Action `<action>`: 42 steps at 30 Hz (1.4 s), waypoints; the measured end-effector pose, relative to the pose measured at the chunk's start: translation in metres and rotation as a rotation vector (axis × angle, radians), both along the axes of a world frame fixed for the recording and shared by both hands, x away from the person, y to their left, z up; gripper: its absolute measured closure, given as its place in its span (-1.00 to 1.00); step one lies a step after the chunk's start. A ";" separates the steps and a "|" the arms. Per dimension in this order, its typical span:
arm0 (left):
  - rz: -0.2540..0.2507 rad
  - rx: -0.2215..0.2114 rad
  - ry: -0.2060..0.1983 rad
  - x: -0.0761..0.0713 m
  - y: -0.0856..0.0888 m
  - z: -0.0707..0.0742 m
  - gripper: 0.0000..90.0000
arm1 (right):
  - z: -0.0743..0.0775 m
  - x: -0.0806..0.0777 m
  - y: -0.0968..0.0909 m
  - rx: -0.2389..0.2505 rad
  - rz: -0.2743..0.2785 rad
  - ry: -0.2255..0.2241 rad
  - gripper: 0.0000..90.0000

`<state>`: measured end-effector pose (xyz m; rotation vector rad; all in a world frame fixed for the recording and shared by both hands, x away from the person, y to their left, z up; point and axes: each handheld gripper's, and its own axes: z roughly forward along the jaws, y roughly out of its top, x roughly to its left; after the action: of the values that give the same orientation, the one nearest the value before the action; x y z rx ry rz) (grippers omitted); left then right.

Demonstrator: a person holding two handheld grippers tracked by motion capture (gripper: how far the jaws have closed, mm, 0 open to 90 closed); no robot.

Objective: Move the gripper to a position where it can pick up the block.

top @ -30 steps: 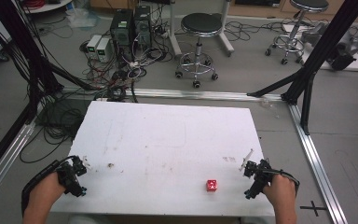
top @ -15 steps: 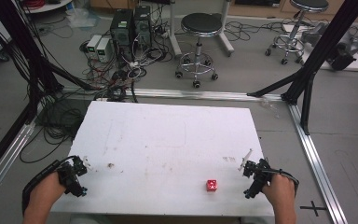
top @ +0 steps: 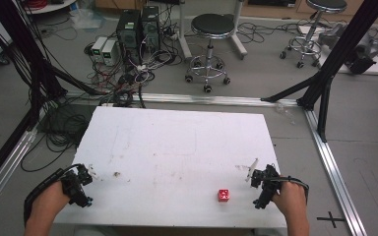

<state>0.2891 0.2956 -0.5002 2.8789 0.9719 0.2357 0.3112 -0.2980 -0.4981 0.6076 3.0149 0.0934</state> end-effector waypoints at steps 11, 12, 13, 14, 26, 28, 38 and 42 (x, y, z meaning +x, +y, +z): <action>-0.005 -0.002 0.006 0.000 -0.001 -0.001 -0.53 | 0.004 0.000 0.019 -0.006 0.086 -0.016 -0.98; -0.005 -0.003 0.005 0.000 -0.001 -0.001 -0.53 | 0.005 -0.001 0.024 -0.003 0.107 -0.026 -0.98; -0.005 -0.002 0.005 0.000 -0.001 0.000 -0.53 | 0.005 -0.001 0.024 -0.003 0.107 -0.026 -0.98; -0.004 -0.002 0.003 0.000 -0.001 0.000 -0.53 | 0.006 -0.001 0.026 -0.001 0.114 -0.027 -0.98; -0.003 -0.003 0.004 0.000 -0.001 0.000 -0.53 | 0.003 -0.005 0.065 -0.031 0.252 -0.005 -0.98; -0.004 -0.003 0.003 0.000 -0.001 0.000 -0.53 | 0.002 -0.005 0.069 -0.028 0.270 0.000 -0.98; -0.007 -0.011 0.011 0.000 -0.003 -0.001 -0.53 | -0.002 -0.004 0.078 -0.015 0.303 -0.005 -0.98; -0.007 -0.010 0.007 0.000 -0.002 0.001 -0.53 | -0.006 -0.004 0.083 -0.021 0.319 0.005 -0.98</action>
<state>0.2889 0.2932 -0.4996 2.8754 0.9611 0.2191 0.3070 -0.2145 -0.5046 0.1202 3.0845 0.0759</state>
